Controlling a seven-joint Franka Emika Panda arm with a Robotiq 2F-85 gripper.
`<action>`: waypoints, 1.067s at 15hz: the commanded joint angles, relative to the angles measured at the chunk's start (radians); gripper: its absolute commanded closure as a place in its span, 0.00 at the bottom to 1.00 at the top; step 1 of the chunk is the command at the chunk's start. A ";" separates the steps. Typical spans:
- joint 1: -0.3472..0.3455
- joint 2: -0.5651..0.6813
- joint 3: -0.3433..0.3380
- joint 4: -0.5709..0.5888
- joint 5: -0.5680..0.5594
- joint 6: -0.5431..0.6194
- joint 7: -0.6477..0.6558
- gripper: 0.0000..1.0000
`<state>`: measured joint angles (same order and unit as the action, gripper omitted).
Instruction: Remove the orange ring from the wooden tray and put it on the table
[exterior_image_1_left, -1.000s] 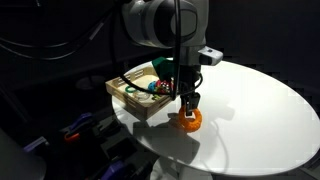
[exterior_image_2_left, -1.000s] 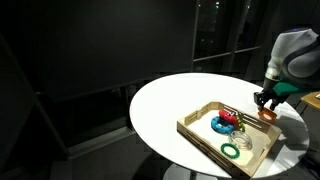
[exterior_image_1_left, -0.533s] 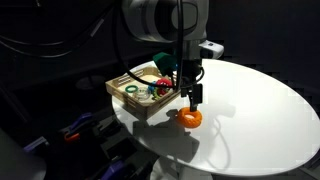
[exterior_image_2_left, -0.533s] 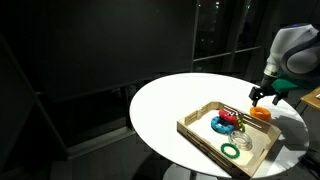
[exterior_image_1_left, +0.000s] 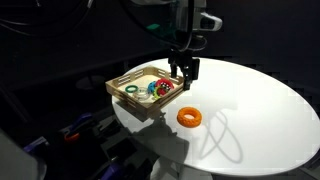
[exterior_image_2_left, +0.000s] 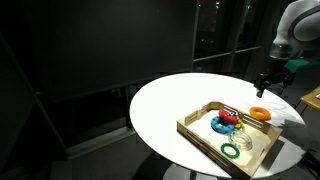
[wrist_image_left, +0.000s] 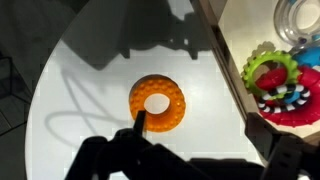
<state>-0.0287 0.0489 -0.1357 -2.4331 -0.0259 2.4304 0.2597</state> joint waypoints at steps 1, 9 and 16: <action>-0.018 -0.114 0.026 0.008 0.032 -0.166 -0.114 0.00; -0.009 -0.333 0.065 0.049 0.014 -0.439 -0.167 0.00; 0.012 -0.458 0.078 0.092 0.065 -0.535 -0.234 0.00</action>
<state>-0.0212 -0.3658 -0.0568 -2.3642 0.0050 1.9468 0.0800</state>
